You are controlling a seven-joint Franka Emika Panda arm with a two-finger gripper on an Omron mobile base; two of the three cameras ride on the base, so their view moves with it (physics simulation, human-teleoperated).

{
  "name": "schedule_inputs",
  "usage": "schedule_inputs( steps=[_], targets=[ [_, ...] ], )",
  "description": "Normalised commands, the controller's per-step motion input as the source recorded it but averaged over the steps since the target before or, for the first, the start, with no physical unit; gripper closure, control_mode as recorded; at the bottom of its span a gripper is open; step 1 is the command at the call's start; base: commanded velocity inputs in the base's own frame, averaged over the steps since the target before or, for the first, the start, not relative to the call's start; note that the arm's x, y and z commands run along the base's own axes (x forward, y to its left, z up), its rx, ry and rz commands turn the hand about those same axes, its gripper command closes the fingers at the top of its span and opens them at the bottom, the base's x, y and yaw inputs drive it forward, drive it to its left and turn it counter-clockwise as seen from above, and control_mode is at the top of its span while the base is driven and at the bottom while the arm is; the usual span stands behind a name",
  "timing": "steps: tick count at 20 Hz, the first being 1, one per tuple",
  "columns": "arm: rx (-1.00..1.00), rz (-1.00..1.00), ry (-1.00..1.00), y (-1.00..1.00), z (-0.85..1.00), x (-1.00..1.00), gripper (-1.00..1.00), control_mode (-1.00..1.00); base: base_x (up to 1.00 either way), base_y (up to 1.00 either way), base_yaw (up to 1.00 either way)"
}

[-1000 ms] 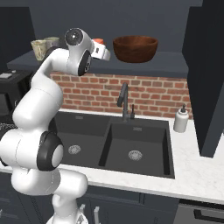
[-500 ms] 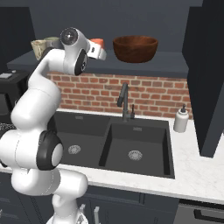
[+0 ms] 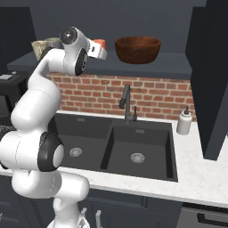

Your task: Gather all objects into one cabinet and sort the glasses and bowls to opposite sides.

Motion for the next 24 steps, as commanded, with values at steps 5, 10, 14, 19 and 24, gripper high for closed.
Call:
schedule_inputs(
  steps=[5,10,14,19,24],
  targets=[
    [0.00,0.00,0.00,0.00,0.09,0.15,-1.00,-1.00,0.00,0.00,0.00],
    [0.00,0.00,0.00,0.00,0.01,0.25,-1.00,-1.00,0.00,0.00,0.00],
    [0.00,0.00,0.00,0.00,0.00,0.21,-1.00,-1.00,0.00,0.00,0.00],
    [0.00,0.00,0.00,0.00,0.00,0.19,-1.00,-1.00,0.00,0.00,0.00],
    [0.00,0.00,0.00,0.00,0.00,0.16,-1.00,-1.00,0.00,0.00,0.00]
  ],
)
